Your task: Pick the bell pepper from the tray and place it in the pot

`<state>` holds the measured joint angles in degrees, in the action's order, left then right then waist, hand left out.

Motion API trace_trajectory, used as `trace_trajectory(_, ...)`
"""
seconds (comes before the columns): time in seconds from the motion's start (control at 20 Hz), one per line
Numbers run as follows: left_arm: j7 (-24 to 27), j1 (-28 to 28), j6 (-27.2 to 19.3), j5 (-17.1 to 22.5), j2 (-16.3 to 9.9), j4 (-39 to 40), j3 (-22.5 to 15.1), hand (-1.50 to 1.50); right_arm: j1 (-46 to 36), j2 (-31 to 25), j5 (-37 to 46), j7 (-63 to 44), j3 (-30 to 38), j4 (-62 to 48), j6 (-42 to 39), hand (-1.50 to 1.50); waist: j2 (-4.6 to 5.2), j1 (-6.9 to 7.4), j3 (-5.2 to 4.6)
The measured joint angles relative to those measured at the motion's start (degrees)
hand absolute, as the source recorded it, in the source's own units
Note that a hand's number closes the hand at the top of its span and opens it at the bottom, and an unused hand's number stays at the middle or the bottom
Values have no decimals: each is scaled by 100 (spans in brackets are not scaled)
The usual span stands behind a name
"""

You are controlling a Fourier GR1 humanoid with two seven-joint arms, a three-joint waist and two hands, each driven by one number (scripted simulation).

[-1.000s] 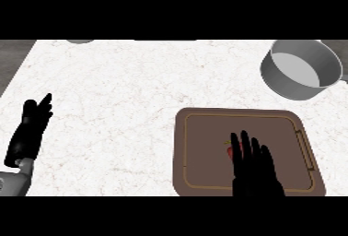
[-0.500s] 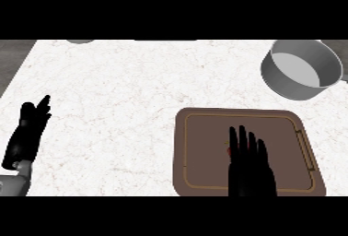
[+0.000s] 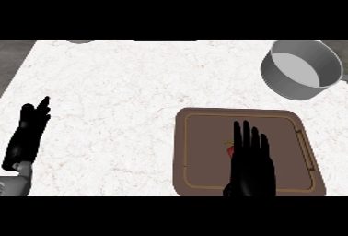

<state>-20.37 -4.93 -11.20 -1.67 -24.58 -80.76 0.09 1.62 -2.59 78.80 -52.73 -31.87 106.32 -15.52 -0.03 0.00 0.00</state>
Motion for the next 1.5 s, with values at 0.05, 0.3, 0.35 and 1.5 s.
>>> trace_trajectory(0.05,-8,1,-10,-70,48,-10,-2,0,-25,8,-36,29,86,-78,15,-150,0,0,0)
trace_trajectory(0.3,-127,-60,158,-181,138,-86,162,0,-120,59,-149,191,376,-436,124,-150,0,2,0)
trace_trajectory(0.35,-116,-107,186,-208,175,-19,200,0,-109,86,-134,200,377,-519,183,-150,1,-1,1)
trace_trajectory(1.5,-155,-127,636,-663,549,-117,677,0,-494,26,-305,1058,904,-1415,924,150,-44,1,-30)
